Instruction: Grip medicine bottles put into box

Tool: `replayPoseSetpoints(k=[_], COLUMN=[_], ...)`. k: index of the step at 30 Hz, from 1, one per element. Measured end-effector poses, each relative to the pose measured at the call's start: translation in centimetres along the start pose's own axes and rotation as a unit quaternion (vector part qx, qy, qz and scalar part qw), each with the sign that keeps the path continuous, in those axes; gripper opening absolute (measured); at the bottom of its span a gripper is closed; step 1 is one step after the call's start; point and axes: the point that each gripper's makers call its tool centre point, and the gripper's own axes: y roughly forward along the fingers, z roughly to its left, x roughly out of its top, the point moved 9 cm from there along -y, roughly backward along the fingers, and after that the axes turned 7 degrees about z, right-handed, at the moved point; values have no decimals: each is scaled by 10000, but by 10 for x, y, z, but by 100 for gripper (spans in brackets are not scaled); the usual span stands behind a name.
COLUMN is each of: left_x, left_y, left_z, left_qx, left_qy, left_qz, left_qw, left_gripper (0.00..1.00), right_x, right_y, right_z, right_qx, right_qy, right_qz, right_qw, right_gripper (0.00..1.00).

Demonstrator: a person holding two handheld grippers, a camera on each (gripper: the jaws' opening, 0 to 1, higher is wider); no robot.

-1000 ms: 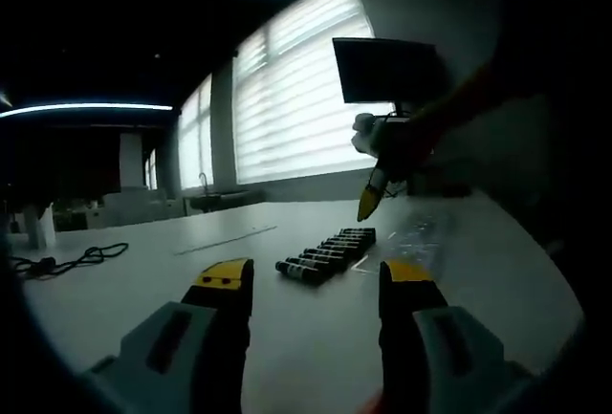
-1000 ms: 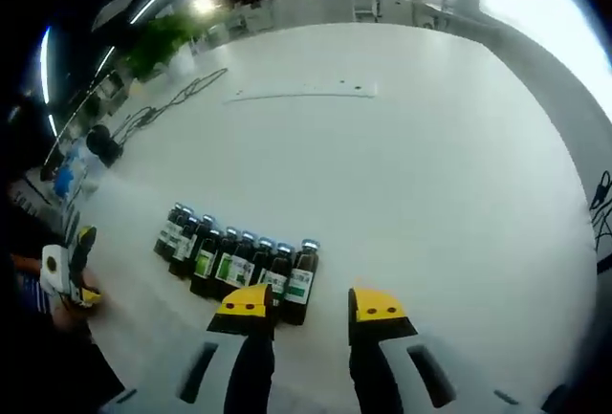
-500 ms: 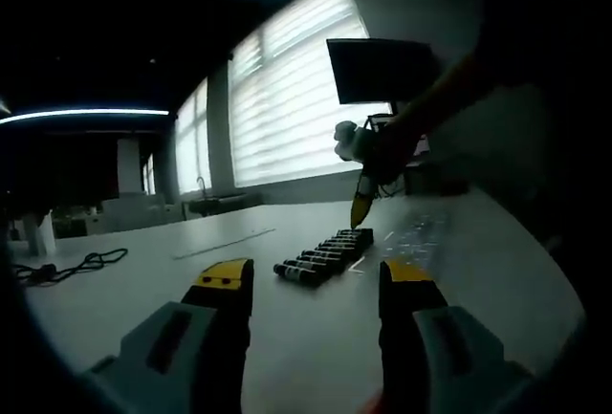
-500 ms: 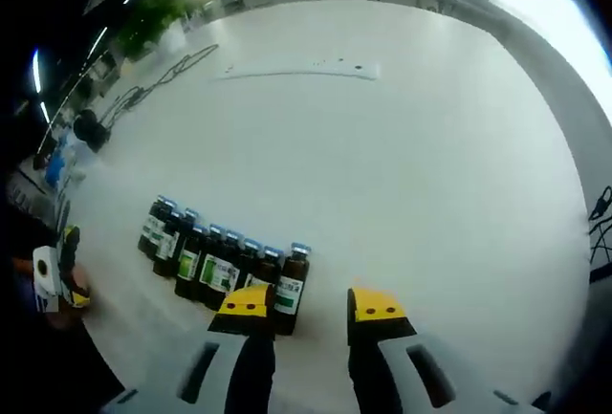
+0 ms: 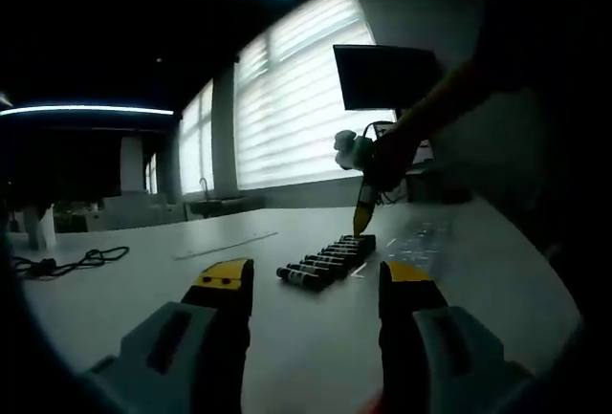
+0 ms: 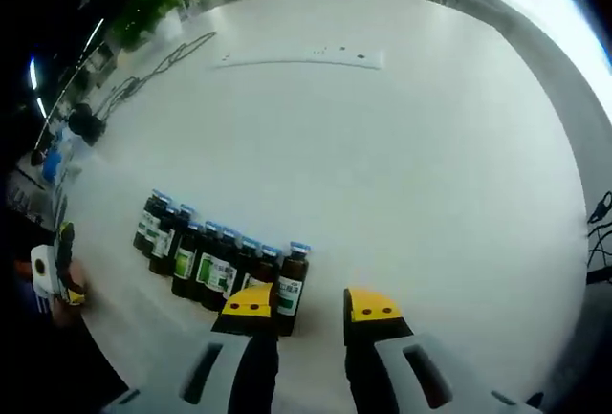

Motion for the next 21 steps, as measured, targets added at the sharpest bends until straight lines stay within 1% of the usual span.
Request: replayPoseSetpoints(k=[5, 8, 14, 15, 18, 19, 20, 21], left_x=[1, 2, 2, 3, 3, 3, 3, 3], left_y=[-1, -1, -1, -1, -2, -2, -2, -2], left_z=[1, 2, 1, 1, 1, 1, 1, 1], left_qx=[-28, -12, -30, -28, -18, -18, -18, -22], left_qy=[-91, -164, -139, -145, -173, -175, -171, -164], left_qz=[-50, -88, -96, -101, -110, -112, -108, -104], left_qw=[9999, 9998, 9999, 9998, 9998, 9998, 9998, 9998], left_gripper=[45, 45, 45, 45, 45, 45, 45, 45], right_x=[1, 3, 2, 3, 3, 2, 2, 2], right_y=[4, 5, 10, 9, 8, 9, 8, 8], right_z=[-2, 0, 5, 4, 3, 4, 3, 3], right_qx=[-12, 1, -61, -163, -181, -163, -200, -242], right_qy=[-2, 23, -89, -99, -49, 23, -33, 1], right_qz=[128, 160, 336, 279, 365, 386, 389, 395], right_qw=[9999, 9999, 9994, 9994, 9992, 9991, 9990, 9989], right_gripper=[22, 20, 17, 15, 8, 8, 8, 8])
